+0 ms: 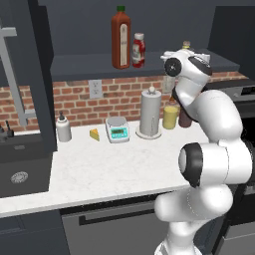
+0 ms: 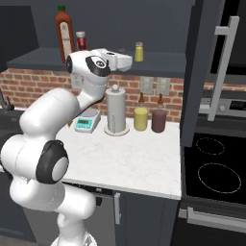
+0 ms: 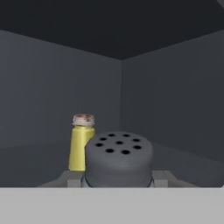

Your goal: Put the shaker and condiment bottle from the counter next to their counterparts in the cabinet.

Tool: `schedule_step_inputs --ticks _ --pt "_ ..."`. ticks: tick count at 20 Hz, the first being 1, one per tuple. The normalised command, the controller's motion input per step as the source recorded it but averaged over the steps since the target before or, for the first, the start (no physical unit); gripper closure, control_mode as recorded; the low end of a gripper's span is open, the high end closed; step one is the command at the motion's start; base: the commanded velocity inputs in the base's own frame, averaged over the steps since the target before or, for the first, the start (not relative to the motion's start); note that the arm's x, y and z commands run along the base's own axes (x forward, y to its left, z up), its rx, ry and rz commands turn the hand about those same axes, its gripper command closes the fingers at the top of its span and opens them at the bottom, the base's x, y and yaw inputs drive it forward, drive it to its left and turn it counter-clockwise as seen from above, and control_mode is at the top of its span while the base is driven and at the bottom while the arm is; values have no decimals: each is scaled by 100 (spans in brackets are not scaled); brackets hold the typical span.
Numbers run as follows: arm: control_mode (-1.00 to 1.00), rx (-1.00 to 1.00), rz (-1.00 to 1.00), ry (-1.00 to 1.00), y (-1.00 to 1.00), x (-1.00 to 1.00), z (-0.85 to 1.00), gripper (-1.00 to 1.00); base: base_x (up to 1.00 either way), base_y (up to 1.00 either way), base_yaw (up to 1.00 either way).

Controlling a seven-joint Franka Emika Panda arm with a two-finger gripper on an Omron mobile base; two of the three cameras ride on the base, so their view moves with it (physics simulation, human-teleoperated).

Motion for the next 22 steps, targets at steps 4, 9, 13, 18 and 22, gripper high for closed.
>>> schedule_step_inputs --ticks 4,9,13,18,22 --pt "-100 1 0 0 0 24 0 100 0 0 0" --pt "-100 8 0 0 0 29 -2 100 0 0 0" --pt "-100 5 0 0 0 29 -1 100 0 0 0" --pt "-100 3 0 0 0 32 -2 100 0 0 0" --pt "-100 0 0 0 0 27 -18 100 0 0 0"
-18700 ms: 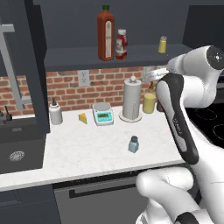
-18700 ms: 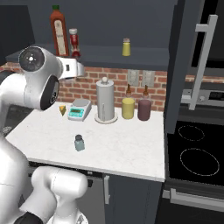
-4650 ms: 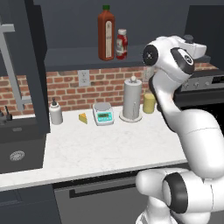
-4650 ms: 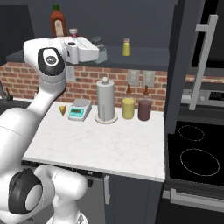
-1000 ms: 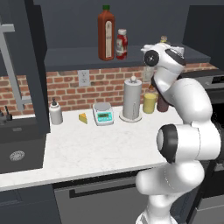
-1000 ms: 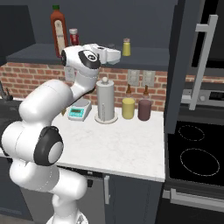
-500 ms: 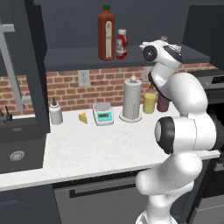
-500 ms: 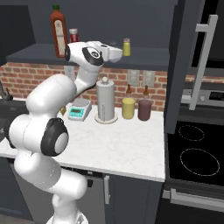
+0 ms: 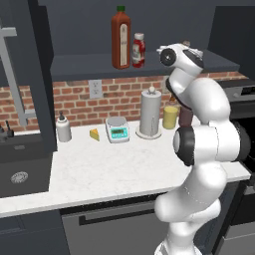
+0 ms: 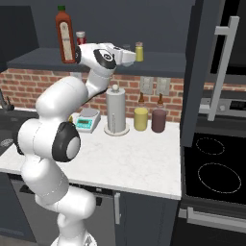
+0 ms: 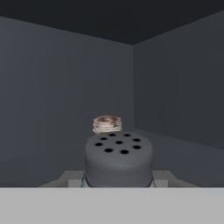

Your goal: Put the shaker and condiment bottle from the counter next to their counterparts in the cabinet.

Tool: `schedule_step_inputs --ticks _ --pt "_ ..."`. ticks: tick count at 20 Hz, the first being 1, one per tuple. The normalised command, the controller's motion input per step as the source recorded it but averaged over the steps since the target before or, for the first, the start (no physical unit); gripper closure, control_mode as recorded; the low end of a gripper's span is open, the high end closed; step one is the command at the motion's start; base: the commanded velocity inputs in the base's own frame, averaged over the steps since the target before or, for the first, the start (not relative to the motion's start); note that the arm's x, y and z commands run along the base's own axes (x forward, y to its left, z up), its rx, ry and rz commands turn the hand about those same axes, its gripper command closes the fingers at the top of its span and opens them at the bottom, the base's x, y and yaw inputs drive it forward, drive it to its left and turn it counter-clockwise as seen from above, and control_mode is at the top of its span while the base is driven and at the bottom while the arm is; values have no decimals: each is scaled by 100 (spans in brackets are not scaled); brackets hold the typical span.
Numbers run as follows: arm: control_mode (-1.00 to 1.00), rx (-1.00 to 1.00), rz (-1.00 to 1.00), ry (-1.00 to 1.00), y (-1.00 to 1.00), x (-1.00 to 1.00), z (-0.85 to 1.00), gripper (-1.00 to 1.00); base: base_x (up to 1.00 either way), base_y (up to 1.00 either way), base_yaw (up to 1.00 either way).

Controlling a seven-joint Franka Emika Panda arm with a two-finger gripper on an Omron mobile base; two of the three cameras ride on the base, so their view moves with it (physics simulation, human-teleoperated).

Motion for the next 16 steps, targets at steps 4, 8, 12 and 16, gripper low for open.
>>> schedule_step_inputs --ticks 4,8,12,16 --pt "-100 0 0 0 0 48 -23 100 0 0 0" --pt "-100 0 0 0 0 38 -32 100 0 0 0" --pt "-100 0 0 0 0 26 -24 100 0 0 0" --pt "-100 0 0 -2 -1 5 -23 100 0 0 0"
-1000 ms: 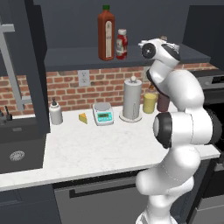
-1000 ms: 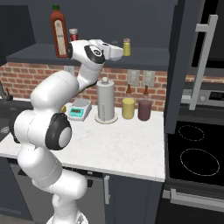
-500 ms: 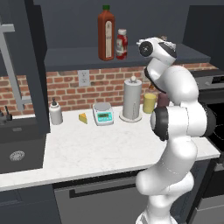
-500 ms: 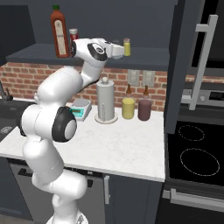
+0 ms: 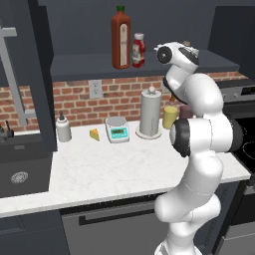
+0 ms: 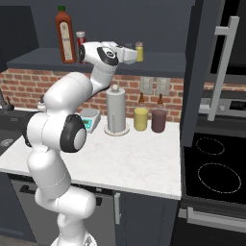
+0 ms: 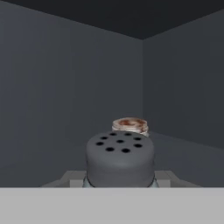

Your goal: Put the shaker and condiment bottle from the counter next to their counterparts in the cabinet.

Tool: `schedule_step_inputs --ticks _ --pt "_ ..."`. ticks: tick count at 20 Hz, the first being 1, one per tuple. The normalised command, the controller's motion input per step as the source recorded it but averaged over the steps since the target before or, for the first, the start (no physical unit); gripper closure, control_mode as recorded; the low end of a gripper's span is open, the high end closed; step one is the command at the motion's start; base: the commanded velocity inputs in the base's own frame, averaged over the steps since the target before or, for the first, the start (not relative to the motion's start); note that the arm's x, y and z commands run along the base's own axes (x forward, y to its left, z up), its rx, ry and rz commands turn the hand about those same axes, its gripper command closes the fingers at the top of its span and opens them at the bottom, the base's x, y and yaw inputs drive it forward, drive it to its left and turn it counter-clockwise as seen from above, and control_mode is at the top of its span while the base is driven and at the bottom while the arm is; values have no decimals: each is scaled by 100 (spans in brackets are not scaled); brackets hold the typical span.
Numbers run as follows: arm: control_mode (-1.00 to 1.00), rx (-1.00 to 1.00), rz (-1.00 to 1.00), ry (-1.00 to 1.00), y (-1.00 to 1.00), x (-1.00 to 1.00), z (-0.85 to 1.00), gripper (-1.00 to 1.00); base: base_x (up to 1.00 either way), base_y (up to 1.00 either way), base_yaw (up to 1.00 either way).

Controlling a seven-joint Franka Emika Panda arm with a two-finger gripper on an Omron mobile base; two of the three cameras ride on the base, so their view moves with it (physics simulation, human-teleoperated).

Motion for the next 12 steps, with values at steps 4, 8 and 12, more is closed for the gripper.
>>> schedule_step_inputs --ticks 4,8,12 --pt "-100 0 0 -2 -1 4 -26 100 0 0 0" --pt "-100 0 0 -2 -4 5 -26 -100 0 0 0" --pt "-100 0 0 -3 -1 2 -24 -100 0 0 0"
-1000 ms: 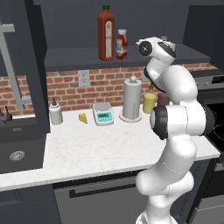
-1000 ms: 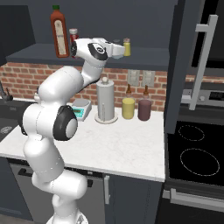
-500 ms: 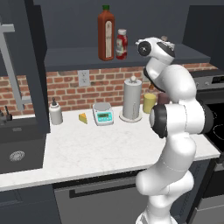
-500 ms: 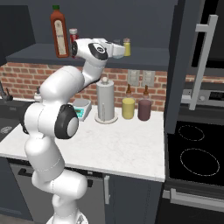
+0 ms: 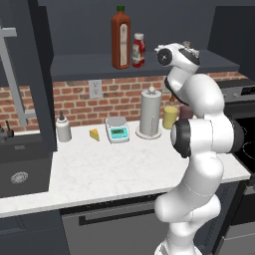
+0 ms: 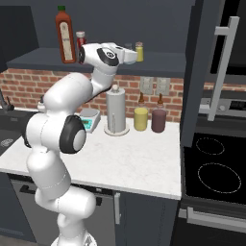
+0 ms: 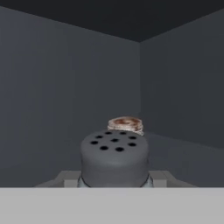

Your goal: Put the shaker and condiment bottle from the counter next to their counterparts in the cabinet.

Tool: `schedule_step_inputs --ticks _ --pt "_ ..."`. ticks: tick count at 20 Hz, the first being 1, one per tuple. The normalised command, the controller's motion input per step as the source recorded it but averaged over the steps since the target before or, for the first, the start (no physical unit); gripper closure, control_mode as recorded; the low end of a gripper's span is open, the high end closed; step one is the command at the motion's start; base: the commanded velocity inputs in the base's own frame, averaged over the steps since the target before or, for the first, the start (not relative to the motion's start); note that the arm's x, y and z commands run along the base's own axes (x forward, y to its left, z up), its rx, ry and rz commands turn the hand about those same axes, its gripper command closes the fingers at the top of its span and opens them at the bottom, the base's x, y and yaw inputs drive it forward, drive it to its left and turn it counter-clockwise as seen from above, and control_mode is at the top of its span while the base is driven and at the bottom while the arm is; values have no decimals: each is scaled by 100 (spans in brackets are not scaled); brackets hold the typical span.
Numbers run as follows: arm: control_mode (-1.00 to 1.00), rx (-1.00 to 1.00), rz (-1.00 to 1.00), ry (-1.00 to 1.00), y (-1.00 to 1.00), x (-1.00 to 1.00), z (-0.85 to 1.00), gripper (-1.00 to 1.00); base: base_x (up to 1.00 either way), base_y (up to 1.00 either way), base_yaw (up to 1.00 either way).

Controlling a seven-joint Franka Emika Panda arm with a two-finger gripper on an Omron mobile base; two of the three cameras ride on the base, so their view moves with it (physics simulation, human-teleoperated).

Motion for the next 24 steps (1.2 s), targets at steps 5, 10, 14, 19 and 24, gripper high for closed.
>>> schedule_step_inputs --ticks 5,10,14,19,24 --pt "-100 0 0 -5 0 -2 -7 -100 0 0 0" --pt "-100 2 0 -7 0 -31 0 -100 0 0 0" --pt "-100 3 0 -8 0 -63 0 -100 0 0 0" --pt "-100 1 0 -10 23 -88 8 -100 0 0 0" --pt "-100 0 0 -15 49 -96 8 -100 0 0 0"
